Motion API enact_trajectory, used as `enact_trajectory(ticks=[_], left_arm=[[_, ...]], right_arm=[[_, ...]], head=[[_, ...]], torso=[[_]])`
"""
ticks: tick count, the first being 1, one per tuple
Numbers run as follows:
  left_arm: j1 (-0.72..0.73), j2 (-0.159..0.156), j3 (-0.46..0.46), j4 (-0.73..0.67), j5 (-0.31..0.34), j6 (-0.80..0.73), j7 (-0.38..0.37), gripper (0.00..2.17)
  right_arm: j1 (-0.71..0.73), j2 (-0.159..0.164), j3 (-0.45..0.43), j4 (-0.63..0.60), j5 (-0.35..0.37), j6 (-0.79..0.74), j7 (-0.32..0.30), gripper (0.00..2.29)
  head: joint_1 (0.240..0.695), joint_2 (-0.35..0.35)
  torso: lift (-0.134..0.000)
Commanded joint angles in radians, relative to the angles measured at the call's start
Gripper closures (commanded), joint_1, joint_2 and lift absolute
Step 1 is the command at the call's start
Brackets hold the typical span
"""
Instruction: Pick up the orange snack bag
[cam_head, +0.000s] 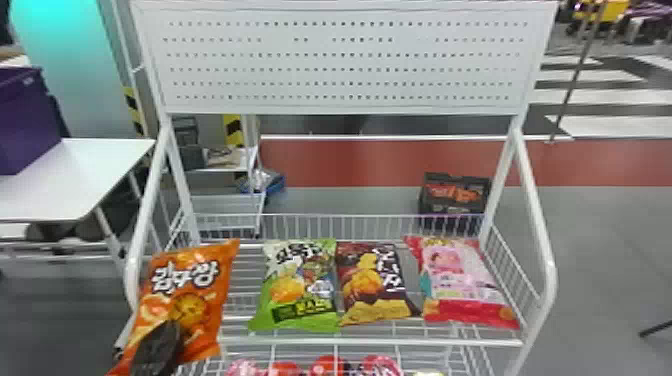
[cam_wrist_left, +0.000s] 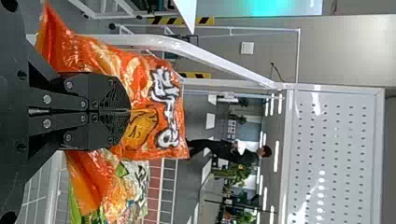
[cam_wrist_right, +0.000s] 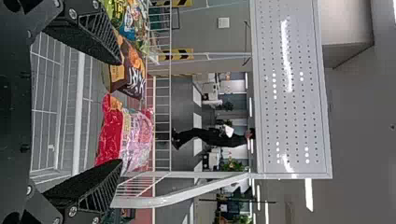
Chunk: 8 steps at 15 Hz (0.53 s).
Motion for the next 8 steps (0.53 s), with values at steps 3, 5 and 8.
enact_trajectory(ticks=[3, 5, 8], left_arm=[[0.115, 0.01, 0.02, -0.045, -0.008, -0.101, -0.006, 1.48], [0.156, 0.019, 0.026, -0.047, -0.011, -0.163, -0.009, 1.48], [0.235, 0.019, 0.049, -0.048, -0.011, -0.279, -0.015, 1.48]], right_arm=[[-0.007, 0.001, 0.005, 0.004, 0.0, 0.0, 0.0, 0.15], [-0.01, 0.001, 0.005, 0.006, -0.002, 0.0, 0.0, 0.15], [-0.013, 0.002, 0.008, 0.01, 0.0, 0.003, 0.0, 0.15]], head=[[0.499, 0.0], [0.499, 0.0], [0.499, 0.0]], torso=[[0.0], [0.0], [0.0]])
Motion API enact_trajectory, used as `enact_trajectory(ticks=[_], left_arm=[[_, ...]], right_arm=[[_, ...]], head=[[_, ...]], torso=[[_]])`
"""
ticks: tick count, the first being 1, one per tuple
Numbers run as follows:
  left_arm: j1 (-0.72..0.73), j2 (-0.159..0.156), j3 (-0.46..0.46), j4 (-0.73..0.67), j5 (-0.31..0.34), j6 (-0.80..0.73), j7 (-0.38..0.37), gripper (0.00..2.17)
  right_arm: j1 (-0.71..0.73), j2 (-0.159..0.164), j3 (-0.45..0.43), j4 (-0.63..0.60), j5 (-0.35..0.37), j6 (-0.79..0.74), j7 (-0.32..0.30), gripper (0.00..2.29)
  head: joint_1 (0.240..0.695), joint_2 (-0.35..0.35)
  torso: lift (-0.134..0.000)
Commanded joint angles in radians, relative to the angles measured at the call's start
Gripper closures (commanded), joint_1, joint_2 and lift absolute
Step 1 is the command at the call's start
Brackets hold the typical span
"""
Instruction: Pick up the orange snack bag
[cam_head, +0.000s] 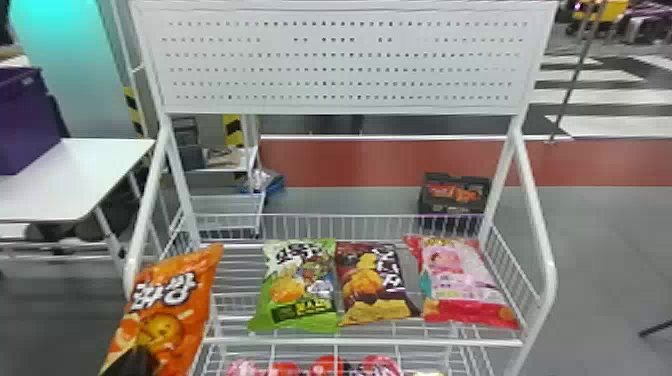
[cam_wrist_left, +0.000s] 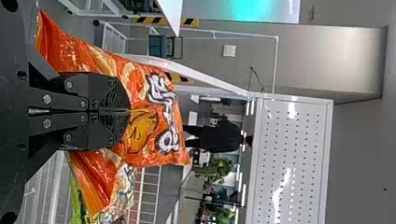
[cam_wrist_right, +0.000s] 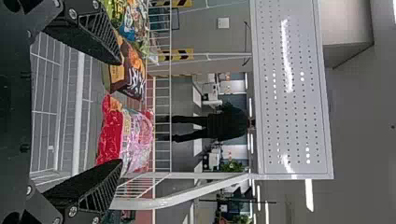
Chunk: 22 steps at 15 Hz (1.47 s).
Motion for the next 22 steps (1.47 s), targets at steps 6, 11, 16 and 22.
enact_trajectory(ticks=[6, 11, 16, 22], left_arm=[[0.119, -0.001, 0.027, 0.006, -0.018, -0.187, -0.005, 1.48], [0.14, -0.002, 0.019, 0.006, -0.04, -0.199, -0.005, 1.48], [0.142, -0.002, 0.021, 0.012, -0.04, -0.205, -0.005, 1.48], [0.142, -0.001, 0.021, 0.016, -0.04, -0.218, -0.005, 1.48]], right_arm=[[-0.011, 0.002, 0.007, 0.011, -0.002, 0.006, 0.0, 0.15], [-0.013, 0.001, 0.007, 0.012, -0.004, 0.006, 0.0, 0.15], [-0.013, 0.001, 0.007, 0.012, -0.005, 0.006, 0.0, 0.15], [-0.008, -0.002, 0.008, 0.007, -0.004, 0.003, 0.0, 0.15]], head=[[0.499, 0.0], [0.499, 0.0], [0.499, 0.0], [0.499, 0.0]], torso=[[0.0], [0.0], [0.0], [0.0]])
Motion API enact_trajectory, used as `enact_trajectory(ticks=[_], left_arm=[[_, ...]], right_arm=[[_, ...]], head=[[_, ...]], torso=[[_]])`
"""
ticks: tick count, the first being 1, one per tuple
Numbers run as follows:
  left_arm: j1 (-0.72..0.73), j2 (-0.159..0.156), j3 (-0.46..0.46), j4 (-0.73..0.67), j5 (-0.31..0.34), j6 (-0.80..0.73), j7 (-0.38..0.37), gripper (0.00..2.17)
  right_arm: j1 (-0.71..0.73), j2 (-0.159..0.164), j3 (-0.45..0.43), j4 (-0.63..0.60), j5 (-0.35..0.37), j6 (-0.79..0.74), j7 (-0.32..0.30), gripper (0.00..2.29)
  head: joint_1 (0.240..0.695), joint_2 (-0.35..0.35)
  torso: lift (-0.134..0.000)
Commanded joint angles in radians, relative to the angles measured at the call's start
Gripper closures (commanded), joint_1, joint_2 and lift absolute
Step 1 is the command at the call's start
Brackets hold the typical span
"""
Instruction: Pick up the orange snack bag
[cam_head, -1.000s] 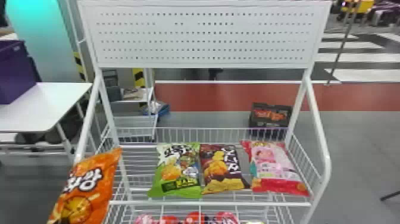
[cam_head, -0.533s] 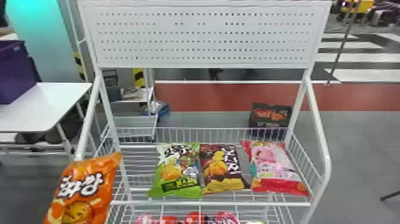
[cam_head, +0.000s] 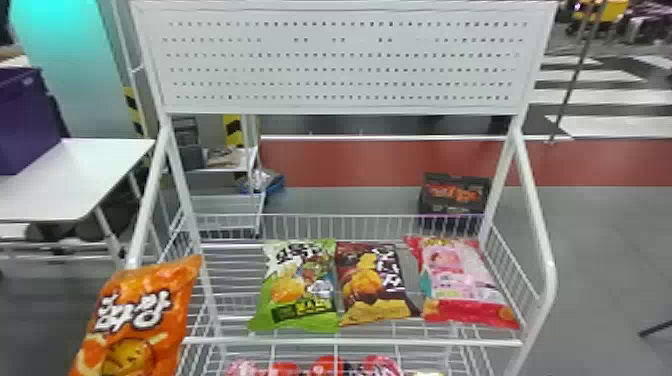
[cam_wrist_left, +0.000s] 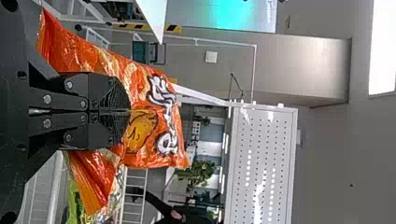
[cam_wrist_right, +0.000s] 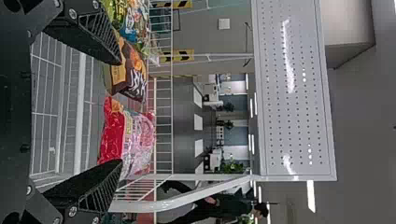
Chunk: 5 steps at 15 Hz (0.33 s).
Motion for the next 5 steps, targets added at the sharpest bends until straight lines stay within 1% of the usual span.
enact_trajectory(ticks=[1, 5], left_arm=[[0.001, 0.0, 0.0, 0.003, 0.0, -0.003, 0.0, 1.48], [0.001, 0.0, 0.0, 0.009, 0.0, -0.006, 0.0, 1.48]], right_arm=[[0.002, 0.0, 0.001, -0.002, 0.001, 0.0, 0.0, 0.15], [0.003, -0.003, 0.001, -0.003, -0.001, 0.0, 0.0, 0.15]], head=[[0.499, 0.0], [0.499, 0.0]], torso=[[0.0], [0.0]])
